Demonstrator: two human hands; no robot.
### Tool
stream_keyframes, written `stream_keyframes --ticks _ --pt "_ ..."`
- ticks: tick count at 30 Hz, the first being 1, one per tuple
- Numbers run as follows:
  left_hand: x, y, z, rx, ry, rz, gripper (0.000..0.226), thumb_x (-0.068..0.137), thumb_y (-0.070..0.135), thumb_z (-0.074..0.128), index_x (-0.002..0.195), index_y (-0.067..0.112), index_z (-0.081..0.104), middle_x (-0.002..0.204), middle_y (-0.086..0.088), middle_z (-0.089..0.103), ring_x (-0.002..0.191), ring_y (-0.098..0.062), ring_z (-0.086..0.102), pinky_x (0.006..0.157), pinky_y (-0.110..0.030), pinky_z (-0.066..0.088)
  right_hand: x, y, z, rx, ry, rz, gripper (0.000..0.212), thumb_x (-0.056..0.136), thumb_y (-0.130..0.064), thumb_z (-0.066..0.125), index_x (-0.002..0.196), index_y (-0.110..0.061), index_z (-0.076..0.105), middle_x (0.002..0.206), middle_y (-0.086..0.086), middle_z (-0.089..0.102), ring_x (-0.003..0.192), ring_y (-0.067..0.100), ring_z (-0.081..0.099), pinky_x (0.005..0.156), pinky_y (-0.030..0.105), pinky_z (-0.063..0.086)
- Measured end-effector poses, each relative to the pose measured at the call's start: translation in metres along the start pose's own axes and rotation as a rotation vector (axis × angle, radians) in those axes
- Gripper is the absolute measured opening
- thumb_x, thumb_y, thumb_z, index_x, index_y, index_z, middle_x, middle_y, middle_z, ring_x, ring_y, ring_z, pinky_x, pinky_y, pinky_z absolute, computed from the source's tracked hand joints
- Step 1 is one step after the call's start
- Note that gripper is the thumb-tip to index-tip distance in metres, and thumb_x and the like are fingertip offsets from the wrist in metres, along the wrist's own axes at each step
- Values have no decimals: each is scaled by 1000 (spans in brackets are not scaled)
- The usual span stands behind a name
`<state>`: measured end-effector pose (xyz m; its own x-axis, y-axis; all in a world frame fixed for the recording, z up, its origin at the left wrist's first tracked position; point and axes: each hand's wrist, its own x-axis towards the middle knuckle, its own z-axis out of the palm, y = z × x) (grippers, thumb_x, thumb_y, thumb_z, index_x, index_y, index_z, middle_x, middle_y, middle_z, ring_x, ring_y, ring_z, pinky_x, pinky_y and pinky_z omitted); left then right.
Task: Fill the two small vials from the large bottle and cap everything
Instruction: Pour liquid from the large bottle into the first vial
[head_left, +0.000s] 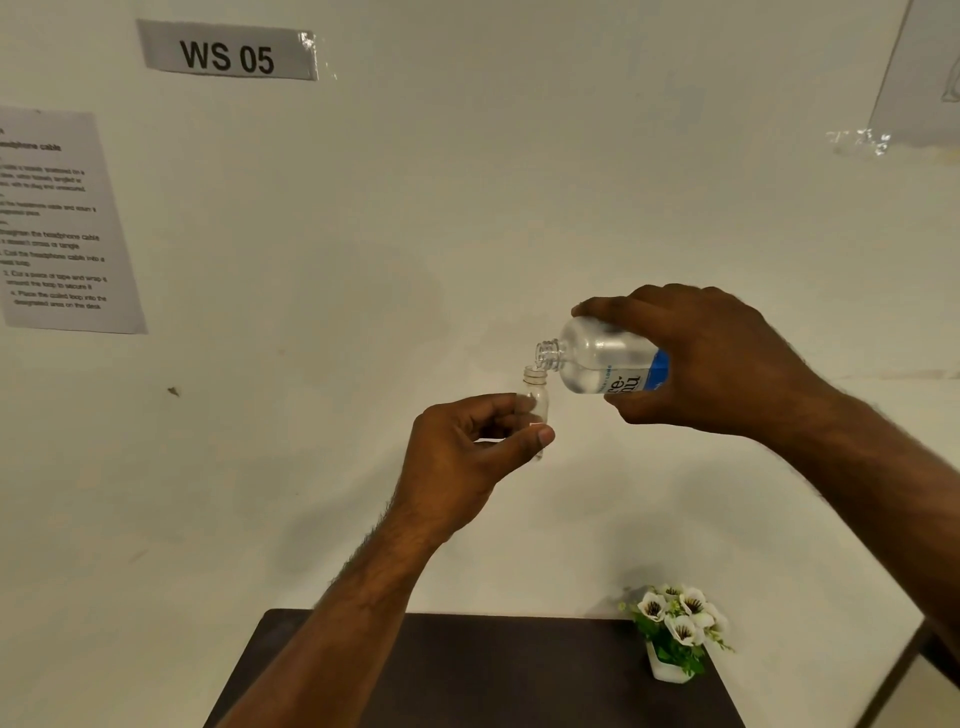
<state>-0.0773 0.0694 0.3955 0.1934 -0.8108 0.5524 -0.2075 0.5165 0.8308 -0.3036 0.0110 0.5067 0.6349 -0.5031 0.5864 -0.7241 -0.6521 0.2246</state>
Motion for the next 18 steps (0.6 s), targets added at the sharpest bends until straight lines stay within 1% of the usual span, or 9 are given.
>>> stream_keyframes --ticks 2,4,5,9,13,14,18 --pt "0 0 0 -2 1 5 28 76 27 88 101 36 77 89 10 82 85 -11 79 82 -29 65 0 0 1 -1 -6 3 84 65 -46 82 140 -42 47 110 -11 66 92 18 59 79 35 50" --pt "0 0 0 11 3 9 27 75 33 87 99 39 76 89 12 82 85 -9 79 83 -28 64 0 -1 2 -2 -7 6 84 64 -46 82 140 -43 47 110 -11 66 92 18 59 79 34 49" --pt "-1 0 0 17 4 8 27 74 36 86 99 39 76 89 12 82 85 -9 79 84 -29 64 0 -1 2 -3 -7 7 84 64 -45 82 140 -43 47 110 -11 66 92 18 59 79 34 48" --pt "0 -3 0 18 4 6 27 75 33 87 100 37 77 89 10 82 85 -11 79 84 -32 65 0 -1 2 -1 -15 5 83 65 -46 82 141 -42 47 110 -10 66 93 19 59 80 35 49" --pt "0 -2 0 21 5 14 30 71 42 84 99 39 76 90 12 82 87 -10 79 86 -34 65 2 -2 1 -2 -19 4 84 65 -45 83 141 -41 48 112 -9 66 94 19 60 81 36 50" --pt "0 -2 0 25 5 16 30 71 42 84 99 39 76 90 12 82 87 -10 79 86 -34 65 2 -2 0 -1 -17 3 85 65 -45 83 141 -41 48 112 -9 66 94 20 60 82 36 50" --pt "0 -3 0 43 16 17 26 76 30 87 99 38 77 90 12 82 86 -9 78 87 -35 65 2 -2 0 -3 -18 -1 85 65 -45 83 142 -41 48 112 -10 66 94 19 59 81 34 48"
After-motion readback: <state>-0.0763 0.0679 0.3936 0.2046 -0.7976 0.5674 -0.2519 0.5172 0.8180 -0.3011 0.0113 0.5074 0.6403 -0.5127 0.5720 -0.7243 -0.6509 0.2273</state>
